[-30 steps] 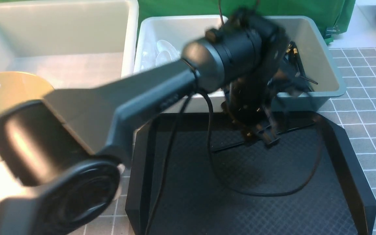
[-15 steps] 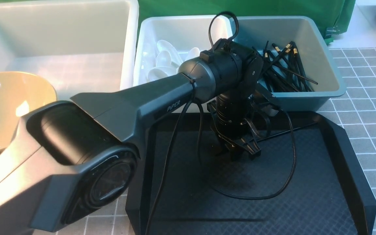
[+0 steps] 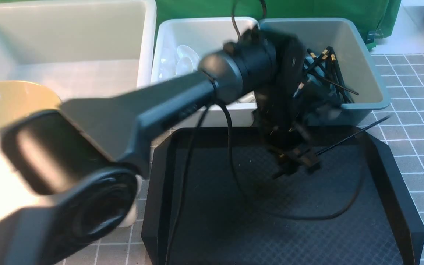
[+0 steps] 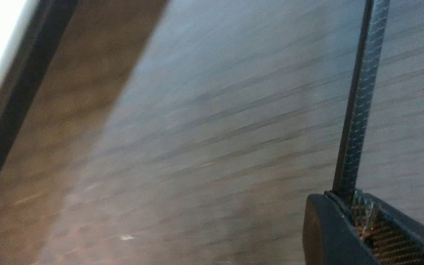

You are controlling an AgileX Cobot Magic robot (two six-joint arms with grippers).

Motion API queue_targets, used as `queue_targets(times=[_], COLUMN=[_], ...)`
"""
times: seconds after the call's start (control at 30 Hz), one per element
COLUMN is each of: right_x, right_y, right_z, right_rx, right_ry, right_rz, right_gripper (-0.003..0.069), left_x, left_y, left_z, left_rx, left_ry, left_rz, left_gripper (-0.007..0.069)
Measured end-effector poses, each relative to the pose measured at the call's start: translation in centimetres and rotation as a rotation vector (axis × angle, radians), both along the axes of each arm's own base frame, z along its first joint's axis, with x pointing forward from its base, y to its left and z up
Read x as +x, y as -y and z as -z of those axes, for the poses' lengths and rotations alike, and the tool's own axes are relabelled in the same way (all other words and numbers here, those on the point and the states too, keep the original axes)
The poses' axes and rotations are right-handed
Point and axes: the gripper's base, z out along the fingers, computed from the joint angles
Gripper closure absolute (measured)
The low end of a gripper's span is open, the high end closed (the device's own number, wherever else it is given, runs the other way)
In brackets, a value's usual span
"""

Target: On grey table put chopsticks spoon bowls plates into blue grey white boxes.

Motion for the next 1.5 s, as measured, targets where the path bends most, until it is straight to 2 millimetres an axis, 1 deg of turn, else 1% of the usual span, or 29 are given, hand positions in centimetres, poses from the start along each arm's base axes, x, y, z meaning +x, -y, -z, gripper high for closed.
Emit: queue_targets(times=[0.1,0.17,0.23,0.33,0.47,0.57,0.63,0.67,0.7,0.73,0.8,0.87,0.93,0.97,1.03,1.07,1.1,1.13,1.17,1.2,1.23,1.27,1.3,1.33,1.4,1.43,1.47,1.5], right_x=[0.1,0.2,0.2,0.2,0.2,0.2,0.2,0.2,0.2,0.2,0.2,0.2,0.1,0.0,-0.3,-0.5,-0.6,-1.0,-1.4,-1.7,-2.0,-2.5,-2.6,-3.2,-3.6,-4.1,-4.1,-4.3], right_y=[-0.1,-0.2,-0.2,-0.2,-0.2,-0.2,-0.2,-0.2,-0.2,-0.2,-0.2,-0.2,-0.1,-0.1,0.1,0.3,0.3,0.6,0.7,0.8,0.9,1.0,1.0,1.1,1.1,1.1,1.1,1.0], right_z=[-0.1,-0.2,-0.2,-0.2,-0.2,-0.2,-0.2,-0.2,-0.2,-0.2,-0.2,-0.2,-0.2,-0.2,-0.3,-0.4,-0.5,-0.7,-1.1,-1.3,-1.5,-1.7,-1.8,-1.8,-1.6,-1.0,-0.9,0.0], right_rx=[0.011,0.015,0.017,0.02,0.03,0.043,0.049,0.05,0.052,0.053,0.053,0.047,0.032,0.023,0.001,-0.01,-0.012,-0.015,0.003,0.019,0.042,0.082,0.089,0.152,0.196,0.268,0.276,0.333], right_ry=[0.019,0.027,0.03,0.032,0.03,0.027,0.025,0.025,0.022,0.022,0.021,0.023,0.024,0.024,0.034,0.049,0.052,0.081,0.124,0.155,0.193,0.257,0.268,0.35,0.405,0.467,0.471,0.499], right_rz=[-0.008,-0.011,-0.012,-0.012,-0.002,0.01,0.017,0.017,0.021,0.022,0.023,0.017,0.005,-0.001,-0.022,-0.038,-0.041,-0.057,-0.074,-0.087,-0.097,-0.116,-0.119,-0.145,-0.16,-0.168,-0.168,-0.167], right_gripper=[0.0422,0.0422,0.0422,0.0422,0.0422,0.0422,0.0422,0.0422,0.0422,0.0422,0.0422,0.0422,0.0422,0.0422,0.0422,0.0422,0.0422,0.0422,0.0429,0.0442,0.0454,0.048,0.0485,0.0526,0.0556,0.0596,0.0599,0.0623], left_x=[-0.8,-1.0,-0.9,0.5,3.3,5.2,6.9,7.2,8.0,8.3,8.9,8.9,8.2,7.6,6.0,4.8,4.5,3.0,1.3,0.5,-0.6,-1.7,-2.1,-3.8,-5.1,-7.4,-7.7,-10.3], left_y=[-0.1,-0.3,-0.3,0.2,0.7,0.8,1.0,0.9,0.9,1.0,0.9,0.7,0.2,-0.1,-1.2,-2.3,-2.5,-3.8,-5.4,-6.2,-7.2,-8.3,-8.7,-10.3,-11.4,-13.4,-13.6,-15.8], left_z=[-2.4,-3.3,-3.6,-4.1,-5.7,-6.2,-5.4,-5.2,-4.1,-3.4,-1.9,-1.3,-1.9,-2.7,-4.8,-7.2,-7.5,-10.0,-12.5,-13.5,-15.2,-16.6,-17.2,-19.2,-20.2,-21.6,-21.8,-22.5], left_rx=[-0.06,-0.075,-0.092,-0.181,-0.386,-0.495,-0.559,-0.562,-0.557,-0.551,-0.517,-0.47,-0.414,-0.381,-0.307,-0.27,-0.265,-0.214,-0.166,-0.138,-0.123,-0.108,-0.11,-0.118,-0.131,-0.144,-0.148,-0.181], left_ry=[0.008,0.017,0.036,0.144,0.38,0.523,0.635,0.647,0.675,0.684,0.69,0.664,0.612,0.576,0.498,0.47,0.462,0.437,0.423,0.409,0.42,0.423,0.432,0.455,0.459,0.471,0.472,0.483], left_rz=[0.011,0.013,0.004,-0.051,-0.168,-0.229,-0.272,-0.276,-0.283,-0.283,-0.275,-0.257,-0.233,-0.217,-0.191,-0.181,-0.182,-0.172,-0.164,-0.158,-0.156,-0.159,-0.161,-0.178,-0.193,-0.218,-0.224,-0.254], left_gripper=[0.0622,0.0622,0.0622,0.0622,0.0622,0.0622,0.0615,0.061,0.0589,0.0567,0.0489,0.0406,0.0337,0.0313,0.0302,0.0321,0.0326,0.0375,0.0445,0.0492,0.0537,0.0583,0.0589,0.0617,0.0625,0.0632,0.0633,0.0634])
